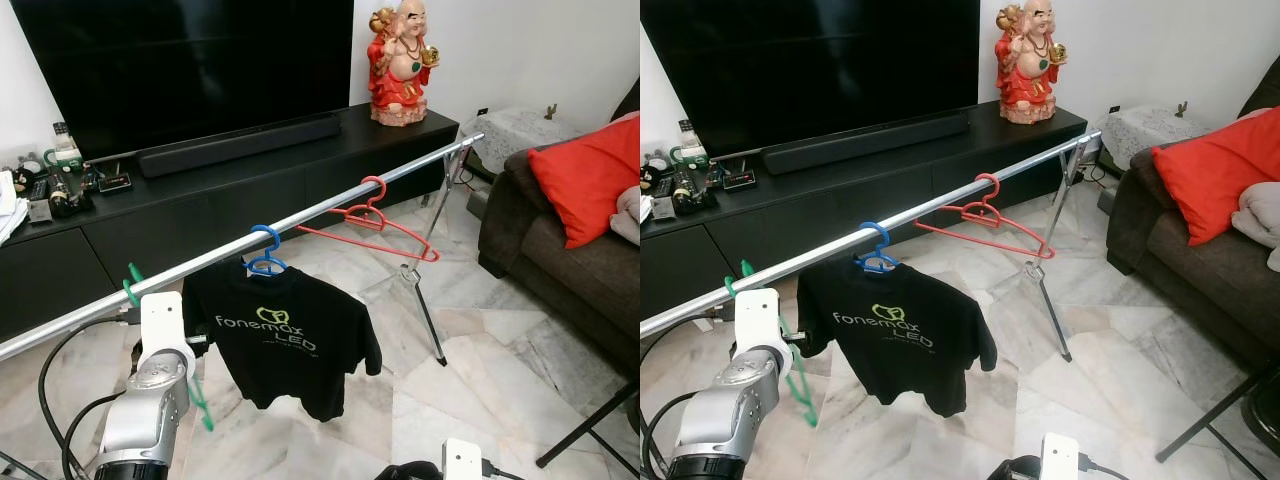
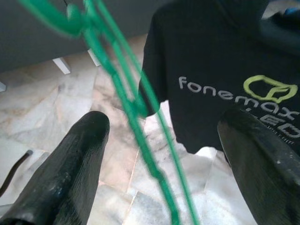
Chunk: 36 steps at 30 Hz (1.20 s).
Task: Hang hanger
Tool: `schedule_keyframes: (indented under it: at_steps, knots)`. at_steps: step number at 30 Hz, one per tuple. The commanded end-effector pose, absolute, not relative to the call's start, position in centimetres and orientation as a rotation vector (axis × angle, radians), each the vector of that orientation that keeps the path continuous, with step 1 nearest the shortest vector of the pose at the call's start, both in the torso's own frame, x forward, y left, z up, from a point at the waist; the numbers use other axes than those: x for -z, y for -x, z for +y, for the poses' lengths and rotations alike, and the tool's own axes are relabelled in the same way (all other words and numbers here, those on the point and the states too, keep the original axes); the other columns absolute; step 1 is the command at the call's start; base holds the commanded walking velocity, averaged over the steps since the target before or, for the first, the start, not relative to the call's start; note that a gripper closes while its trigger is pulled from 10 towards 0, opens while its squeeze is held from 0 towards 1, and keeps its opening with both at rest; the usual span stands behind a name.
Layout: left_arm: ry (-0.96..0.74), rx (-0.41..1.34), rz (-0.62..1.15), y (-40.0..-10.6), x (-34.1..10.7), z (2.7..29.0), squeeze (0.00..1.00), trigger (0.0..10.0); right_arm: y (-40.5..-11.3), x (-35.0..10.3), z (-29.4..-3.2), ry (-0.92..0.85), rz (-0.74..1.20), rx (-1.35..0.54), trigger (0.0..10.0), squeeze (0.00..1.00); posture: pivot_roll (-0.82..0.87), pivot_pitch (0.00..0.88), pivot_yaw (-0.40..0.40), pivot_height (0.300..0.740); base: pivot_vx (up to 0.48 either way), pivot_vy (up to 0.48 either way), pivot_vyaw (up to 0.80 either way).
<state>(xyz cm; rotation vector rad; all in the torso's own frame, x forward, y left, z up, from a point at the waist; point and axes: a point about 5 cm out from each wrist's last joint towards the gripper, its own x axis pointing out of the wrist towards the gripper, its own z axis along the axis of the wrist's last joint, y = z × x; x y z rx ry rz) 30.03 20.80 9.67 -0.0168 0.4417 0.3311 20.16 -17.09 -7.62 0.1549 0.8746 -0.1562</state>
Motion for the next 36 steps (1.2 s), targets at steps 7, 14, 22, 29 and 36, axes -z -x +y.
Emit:
schedule_keyframes:
  at_steps: [7,14,22,29,36]
  knots:
    - [0.009,-0.354,0.426,-30.8,-9.5,21.7,0.0,0.0,-20.3,7.6,-17.0,-0.162,0.87,0.158,10.0,0.0,0.14,0.0,0.046,0.74,0.0,0.0,0.0]
    - [0.022,-0.34,0.415,-31.1,-9.2,21.1,0.0,0.0,-20.3,7.6,-17.0,-0.161,0.869,0.155,10.0,0.0,0.13,0.0,0.045,0.74,0.0,0.0,0.0]
    - [-0.016,-0.362,0.427,-31.1,-8.9,21.1,0.0,0.0,-20.4,7.5,-16.8,-0.165,0.865,0.153,10.0,0.0,0.13,0.0,0.048,0.74,0.0,0.0,0.0]
    - [-0.032,-0.373,0.436,-30.9,-8.6,21.2,0.0,0.0,-20.3,7.6,-16.7,-0.168,0.866,0.153,10.0,0.0,0.13,0.0,0.05,0.74,0.0,0.0,0.0]
    - [-0.038,-0.376,0.439,-30.9,-8.6,21.4,0.0,0.0,-20.3,7.6,-16.6,-0.172,0.866,0.153,10.0,0.0,0.13,0.0,0.052,0.74,0.0,0.0,0.0]
